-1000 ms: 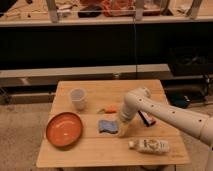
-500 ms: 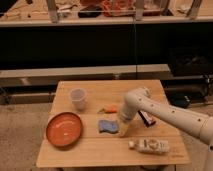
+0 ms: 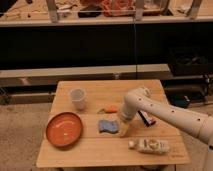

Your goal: Wipe the white sponge on the table

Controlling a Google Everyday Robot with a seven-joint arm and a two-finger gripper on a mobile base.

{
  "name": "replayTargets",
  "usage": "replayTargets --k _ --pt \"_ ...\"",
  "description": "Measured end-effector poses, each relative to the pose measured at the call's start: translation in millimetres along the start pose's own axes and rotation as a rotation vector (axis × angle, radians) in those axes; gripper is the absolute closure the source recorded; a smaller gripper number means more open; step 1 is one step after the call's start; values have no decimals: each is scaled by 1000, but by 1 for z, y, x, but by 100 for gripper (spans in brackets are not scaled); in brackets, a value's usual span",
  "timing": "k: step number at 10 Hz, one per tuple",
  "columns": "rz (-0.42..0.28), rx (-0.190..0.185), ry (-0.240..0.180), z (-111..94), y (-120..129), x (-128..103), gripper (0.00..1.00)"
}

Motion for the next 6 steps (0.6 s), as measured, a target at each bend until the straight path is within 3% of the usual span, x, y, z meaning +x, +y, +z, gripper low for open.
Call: replayTargets --k 3,6 --pt "-70 -3 -2 3 4 -11 20" --pt "-86 -9 -11 5 5 -14 20"
